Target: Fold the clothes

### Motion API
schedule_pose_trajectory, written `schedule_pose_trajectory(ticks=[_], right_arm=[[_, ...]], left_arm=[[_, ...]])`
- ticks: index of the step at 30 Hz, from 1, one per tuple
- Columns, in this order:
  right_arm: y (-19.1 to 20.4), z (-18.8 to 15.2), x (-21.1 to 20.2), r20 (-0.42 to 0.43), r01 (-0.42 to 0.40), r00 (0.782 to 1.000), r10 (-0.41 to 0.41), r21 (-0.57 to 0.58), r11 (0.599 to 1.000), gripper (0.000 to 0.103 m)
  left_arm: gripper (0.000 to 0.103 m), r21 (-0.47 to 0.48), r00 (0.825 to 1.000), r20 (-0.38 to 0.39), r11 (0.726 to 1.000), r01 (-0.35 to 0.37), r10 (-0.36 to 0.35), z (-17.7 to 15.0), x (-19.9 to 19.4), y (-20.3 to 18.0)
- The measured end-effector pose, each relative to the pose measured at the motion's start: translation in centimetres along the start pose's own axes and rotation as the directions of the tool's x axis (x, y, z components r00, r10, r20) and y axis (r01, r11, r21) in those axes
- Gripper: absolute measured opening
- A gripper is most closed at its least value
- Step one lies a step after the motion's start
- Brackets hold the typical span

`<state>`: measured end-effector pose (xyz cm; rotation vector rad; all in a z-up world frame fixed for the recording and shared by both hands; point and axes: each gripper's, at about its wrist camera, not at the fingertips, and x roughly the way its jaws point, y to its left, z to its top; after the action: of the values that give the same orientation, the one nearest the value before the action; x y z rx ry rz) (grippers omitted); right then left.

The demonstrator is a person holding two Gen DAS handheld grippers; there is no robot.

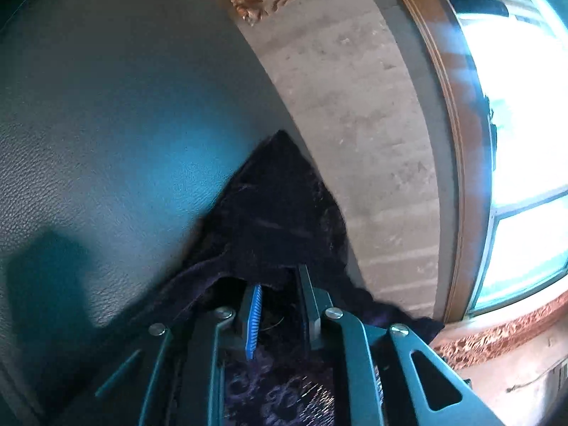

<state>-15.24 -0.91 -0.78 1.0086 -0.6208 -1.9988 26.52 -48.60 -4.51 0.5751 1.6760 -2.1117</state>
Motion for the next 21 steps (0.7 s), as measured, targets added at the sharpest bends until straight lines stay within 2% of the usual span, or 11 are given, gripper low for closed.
schedule_pose_trajectory(ticks=[2, 5, 6, 10, 11, 13, 15, 17, 21], right_arm=[[-2.5, -1.2, 0.3, -0.058, 0.076, 0.996, -0.074, 0.035, 0.997, 0.008], [-5.9, -3.5, 0.7, -0.137, 0.141, 0.982, -0.128, 0.090, 0.986, 0.012], [-6.4, -3.8, 0.6, -0.144, 0.150, 0.980, -0.135, 0.097, 0.984, 0.012], [-7.4, -4.2, -0.3, -0.149, 0.169, 0.977, -0.152, 0.112, 0.979, 0.024], [-7.3, -4.0, -0.8, -0.141, 0.175, 0.977, -0.161, 0.100, 0.979, 0.035], [-6.7, -3.0, -1.9, -0.113, 0.191, 0.976, -0.184, 0.053, 0.980, 0.045], [-5.9, -1.7, -2.4, -0.089, 0.194, 0.977, -0.193, 0.003, 0.981, 0.049], [-5.3, -0.5, -1.7, -0.082, 0.210, 0.974, -0.213, -0.043, 0.977, 0.054], [-4.2, 1.1, 2.0, -0.125, 0.228, 0.963, -0.240, -0.103, 0.968, 0.054]], left_arm=[[0.014, 0.023, 1.000, -0.012, 1.000, -0.015, 0.015, -0.2, -0.2, 0.4], [0.012, 0.058, 0.999, -0.030, 0.998, -0.036, 0.038, -0.5, -0.5, 1.0], [0.012, 0.069, 0.998, -0.035, 0.997, -0.041, 0.043, -0.6, -0.6, 1.1], [0.013, 0.136, 0.998, -0.049, 0.990, -0.031, 0.038, -0.5, -1.8, 0.4], [0.016, 0.165, 0.998, -0.050, 0.986, -0.023, 0.032, -0.6, -2.1, 0.0], [0.018, 0.231, 0.999, -0.030, 0.973, -0.021, 0.029, -0.7, -2.2, -1.6], [0.024, 0.296, 1.000, -0.006, 0.955, -0.026, 0.029, -0.8, -2.4, -3.2], [0.025, 0.344, 0.999, 0.020, 0.938, -0.044, 0.039, -0.7, -2.0, -4.6], [0.031, 0.401, 0.992, 0.061, 0.908, -0.123, 0.108, -0.6, -0.1, -5.4]])
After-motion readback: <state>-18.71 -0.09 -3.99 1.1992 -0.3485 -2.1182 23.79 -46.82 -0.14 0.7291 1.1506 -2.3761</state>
